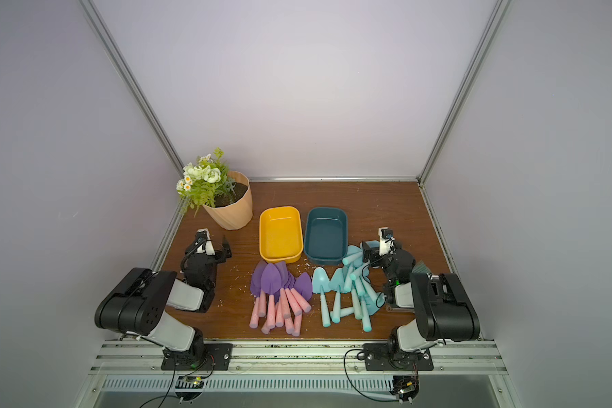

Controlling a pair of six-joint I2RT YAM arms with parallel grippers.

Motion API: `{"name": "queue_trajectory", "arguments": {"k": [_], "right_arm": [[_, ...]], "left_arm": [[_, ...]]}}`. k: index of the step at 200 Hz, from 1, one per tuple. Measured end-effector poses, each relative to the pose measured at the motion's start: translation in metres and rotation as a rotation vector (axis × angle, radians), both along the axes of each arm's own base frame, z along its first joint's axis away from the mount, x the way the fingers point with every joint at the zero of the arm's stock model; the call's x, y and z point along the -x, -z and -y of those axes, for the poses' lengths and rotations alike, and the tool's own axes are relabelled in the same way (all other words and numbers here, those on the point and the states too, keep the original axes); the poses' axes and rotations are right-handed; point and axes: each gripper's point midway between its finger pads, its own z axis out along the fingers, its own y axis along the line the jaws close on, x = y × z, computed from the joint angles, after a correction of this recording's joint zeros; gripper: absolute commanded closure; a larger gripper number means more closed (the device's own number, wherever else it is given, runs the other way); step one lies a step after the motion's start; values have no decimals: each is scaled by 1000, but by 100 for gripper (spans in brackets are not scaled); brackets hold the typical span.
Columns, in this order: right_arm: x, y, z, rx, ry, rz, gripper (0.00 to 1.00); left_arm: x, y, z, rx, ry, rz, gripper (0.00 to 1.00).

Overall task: Sort the small shovels by color and place them into the storage box
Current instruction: Pick up the shovel from the center of the board.

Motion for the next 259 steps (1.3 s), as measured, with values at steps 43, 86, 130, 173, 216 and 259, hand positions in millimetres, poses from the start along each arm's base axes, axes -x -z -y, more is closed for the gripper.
{"name": "queue_trajectory", "arguments": {"k": [43,86,130,173,216,259], "right_arm": [[0,0,0,0,0,0,0],[0,0,0,0,0,0,1],[0,0,0,0,0,0,1],[0,0,0,0,0,0,0],[-1,0,4,-2,23,-1,0],[-31,-36,29,-38,179,-63,21]], "left_arm": [[0,0,0,0,0,0,0],[0,0,0,0,0,0,0],[0,0,-1,-1,-3,1,0],[1,0,-2,-4,-12,1,0],[-2,-2,-4,2,-6,5,0],[-8,-33,-9,8,-37,27,0]]}}
